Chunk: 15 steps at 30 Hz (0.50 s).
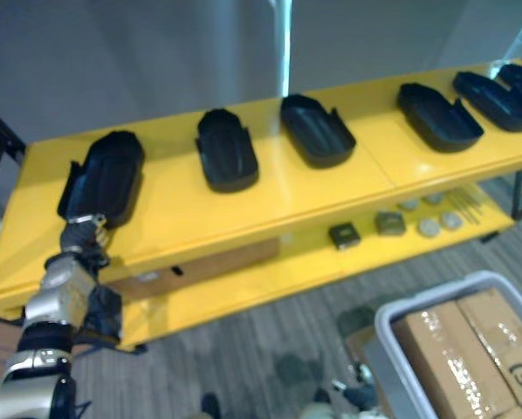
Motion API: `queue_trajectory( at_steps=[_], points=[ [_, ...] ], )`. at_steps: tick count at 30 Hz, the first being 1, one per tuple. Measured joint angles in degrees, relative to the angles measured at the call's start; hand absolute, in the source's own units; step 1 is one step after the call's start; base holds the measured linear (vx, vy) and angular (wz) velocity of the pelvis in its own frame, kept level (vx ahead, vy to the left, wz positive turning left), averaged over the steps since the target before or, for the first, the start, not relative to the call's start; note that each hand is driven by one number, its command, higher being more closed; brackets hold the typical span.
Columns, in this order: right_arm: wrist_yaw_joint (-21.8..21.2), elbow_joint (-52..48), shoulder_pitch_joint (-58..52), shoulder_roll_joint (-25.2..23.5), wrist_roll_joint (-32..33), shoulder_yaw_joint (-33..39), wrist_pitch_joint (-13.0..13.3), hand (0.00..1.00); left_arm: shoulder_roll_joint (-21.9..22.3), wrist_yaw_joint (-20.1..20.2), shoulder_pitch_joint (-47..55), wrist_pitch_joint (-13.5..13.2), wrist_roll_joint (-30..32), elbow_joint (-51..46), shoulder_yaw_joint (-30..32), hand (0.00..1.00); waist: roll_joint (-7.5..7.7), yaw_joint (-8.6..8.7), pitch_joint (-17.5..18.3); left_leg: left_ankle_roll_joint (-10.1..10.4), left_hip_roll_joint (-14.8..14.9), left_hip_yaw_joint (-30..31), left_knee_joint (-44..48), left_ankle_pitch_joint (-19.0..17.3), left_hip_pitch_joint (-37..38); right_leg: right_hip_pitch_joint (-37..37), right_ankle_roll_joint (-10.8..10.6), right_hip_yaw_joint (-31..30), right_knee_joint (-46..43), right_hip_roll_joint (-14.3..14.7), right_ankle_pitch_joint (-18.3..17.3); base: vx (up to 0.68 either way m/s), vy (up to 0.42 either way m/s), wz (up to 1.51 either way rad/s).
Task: Walk over and take plastic housings, then place them on the shelf
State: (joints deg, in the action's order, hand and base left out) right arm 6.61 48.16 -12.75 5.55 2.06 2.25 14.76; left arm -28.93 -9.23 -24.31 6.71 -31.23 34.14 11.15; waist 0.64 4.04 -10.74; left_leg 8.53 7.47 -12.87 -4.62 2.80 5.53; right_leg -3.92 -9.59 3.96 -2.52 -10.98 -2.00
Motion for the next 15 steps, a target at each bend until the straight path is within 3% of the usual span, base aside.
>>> queue_trajectory(
  at_steps=[15],
  points=[
    [-2.77,-2.70,-2.21,1.13,-1.97,2.40,0.00,0.00,0.51,-3.64,2.32,-0.85,-0.44,0.81,-0.01,1.00,-2.48,2.10,-1.43,-0.13,-0.04,-0.34,0.01,-0.15,0.69,-0.08,-0.09,-0.72,-0.42,-0.02,0.11,-0.01,0.003,-0.02]
  ],
)
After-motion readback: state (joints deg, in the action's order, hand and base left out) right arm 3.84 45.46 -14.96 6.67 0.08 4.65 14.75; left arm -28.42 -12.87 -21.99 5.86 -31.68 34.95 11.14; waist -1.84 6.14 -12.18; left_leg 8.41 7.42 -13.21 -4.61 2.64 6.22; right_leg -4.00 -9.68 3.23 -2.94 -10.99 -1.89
